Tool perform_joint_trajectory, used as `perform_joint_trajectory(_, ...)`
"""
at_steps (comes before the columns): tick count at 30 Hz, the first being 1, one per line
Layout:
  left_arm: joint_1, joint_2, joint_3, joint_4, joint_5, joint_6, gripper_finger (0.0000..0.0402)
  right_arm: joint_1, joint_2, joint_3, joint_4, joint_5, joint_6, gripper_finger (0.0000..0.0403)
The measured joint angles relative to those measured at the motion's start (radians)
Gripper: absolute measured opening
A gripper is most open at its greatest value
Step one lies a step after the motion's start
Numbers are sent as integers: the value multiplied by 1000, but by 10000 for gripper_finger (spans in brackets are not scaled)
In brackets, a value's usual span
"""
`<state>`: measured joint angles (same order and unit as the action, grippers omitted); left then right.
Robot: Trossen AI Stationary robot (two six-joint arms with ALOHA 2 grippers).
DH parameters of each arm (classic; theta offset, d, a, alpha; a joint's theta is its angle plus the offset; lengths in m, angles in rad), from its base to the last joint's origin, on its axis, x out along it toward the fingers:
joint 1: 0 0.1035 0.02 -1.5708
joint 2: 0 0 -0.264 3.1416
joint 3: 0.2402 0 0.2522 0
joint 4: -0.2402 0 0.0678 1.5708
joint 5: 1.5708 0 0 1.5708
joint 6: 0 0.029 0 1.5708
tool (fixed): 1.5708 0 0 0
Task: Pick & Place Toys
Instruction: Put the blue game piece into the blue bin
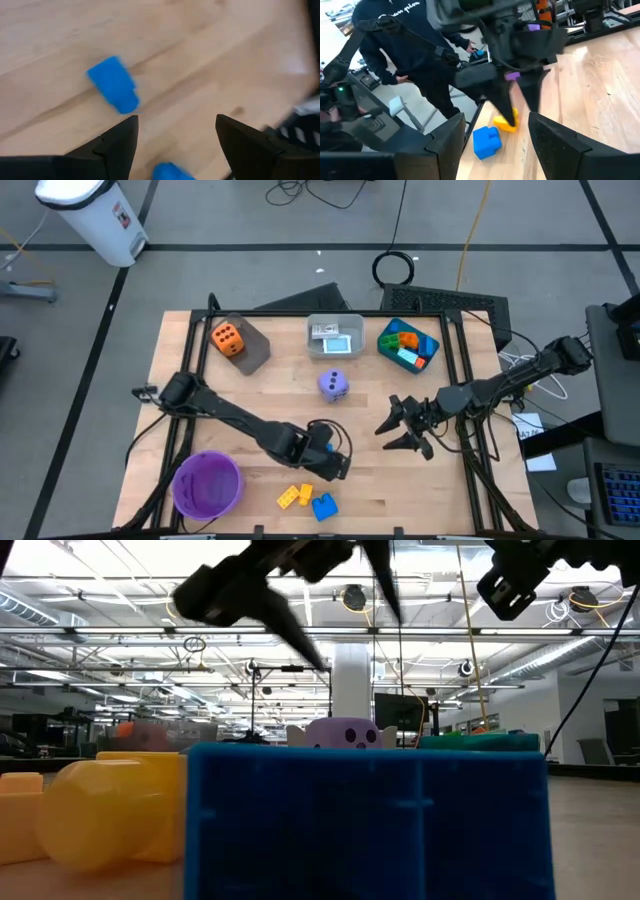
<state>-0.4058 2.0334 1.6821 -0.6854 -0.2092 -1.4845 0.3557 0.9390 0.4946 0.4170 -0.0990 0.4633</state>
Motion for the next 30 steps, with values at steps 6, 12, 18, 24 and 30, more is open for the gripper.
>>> perform_joint_trajectory(6, 17, 8, 0, -104, -1, -96, 273, 0, 0, 0, -2, -1, 25, 214)
perform_joint_trajectory(12, 55, 48, 1, -106, 20, -88, 273, 0, 0, 0, -3, -1, 23, 214)
perform_joint_trajectory(18, 75, 77, 0, -107, 78, -82, 273, 0, 0, 0, 6, -1, 35, 214)
perform_joint_trajectory(24, 88, 77, 0, -128, 57, -92, 273, 0, 0, 0, 5, -1, 45, 214)
perform_joint_trajectory(30, 95, 117, 0, -100, 99, -92, 273, -1, 0, 0, 3, 1, 37, 214)
